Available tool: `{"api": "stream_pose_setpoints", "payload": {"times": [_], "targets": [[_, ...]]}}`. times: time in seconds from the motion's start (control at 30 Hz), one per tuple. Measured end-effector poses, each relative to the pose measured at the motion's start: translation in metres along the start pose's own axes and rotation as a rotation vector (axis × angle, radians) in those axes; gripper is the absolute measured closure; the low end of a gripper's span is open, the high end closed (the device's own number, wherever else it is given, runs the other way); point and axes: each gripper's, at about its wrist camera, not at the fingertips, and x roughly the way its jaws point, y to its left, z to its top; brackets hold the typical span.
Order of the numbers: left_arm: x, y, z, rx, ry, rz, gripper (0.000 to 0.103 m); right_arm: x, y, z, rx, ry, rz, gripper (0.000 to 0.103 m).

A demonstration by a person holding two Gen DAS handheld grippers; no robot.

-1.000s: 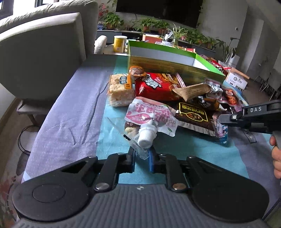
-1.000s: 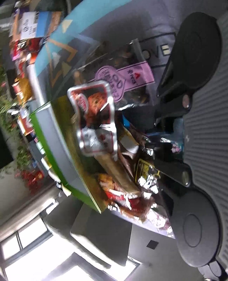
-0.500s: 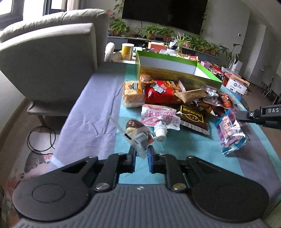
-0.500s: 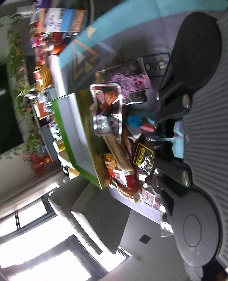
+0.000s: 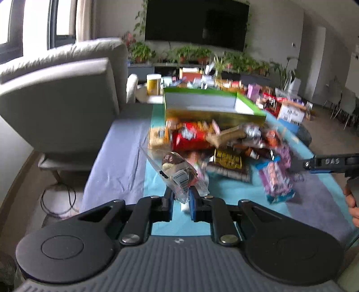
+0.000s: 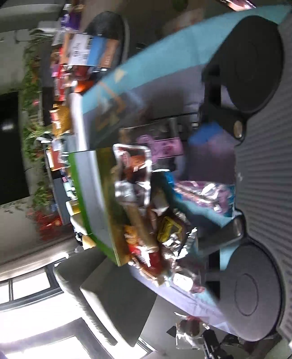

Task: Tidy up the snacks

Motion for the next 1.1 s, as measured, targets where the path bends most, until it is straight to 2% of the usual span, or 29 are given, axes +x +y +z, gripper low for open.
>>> {"api": "stream_pose_setpoints", "payload": {"times": [0.07,0.17,0.3,0.43,0.47,0.5,0.53,0.67,0.87,0.93,1.03,1.1], "targets": [[0.012,0.006,-0.006,-0.036,0.049,0.004,0.089,0.007,-0.003,-0.001,0.018,0.015,0.019,0.042],[0.02,0.014,-0.01,-0.098,0.071,0.003,0.089,0.02,-0.006,0.002,0.062,0.041,0.052,0.042],[0.017,0.008,-0.007,-0.067,0.037,-0.005,0.089,0.037,-0.006,0.006,0.094,0.073,0.047,0.042],[0.02,0.003,0.002,-0.048,0.018,-0.006,0.089,0.053,0.005,0.006,0.052,0.096,0.055,0.043],[0.021,0.003,0.004,-0.049,0.017,-0.012,0.089,0.057,0.01,0.005,0.019,0.105,0.043,0.044],[0.023,0.002,0.007,-0.049,0.016,-0.017,0.089,0.057,0.014,0.005,-0.019,0.1,0.017,0.055],[0.024,0.001,0.009,-0.046,0.014,-0.02,0.089,0.056,0.015,0.005,-0.028,0.098,0.018,0.056],[0.028,-0.006,0.021,-0.031,-0.003,-0.042,0.089,0.029,0.007,0.014,0.006,0.033,0.108,0.066],[0.044,-0.027,0.067,0.017,-0.069,-0.093,0.089,-0.009,0.009,0.056,-0.003,-0.121,0.18,0.067],[0.055,-0.034,0.087,0.041,-0.1,-0.092,0.089,-0.009,0.012,0.076,-0.004,-0.149,0.193,0.067],[0.077,-0.041,0.12,0.058,-0.135,-0.091,0.089,0.0,0.017,0.108,-0.022,-0.226,0.165,0.067],[0.097,-0.044,0.141,0.063,-0.137,-0.089,0.089,0.015,0.015,0.13,0.002,-0.238,0.166,0.067]]}}
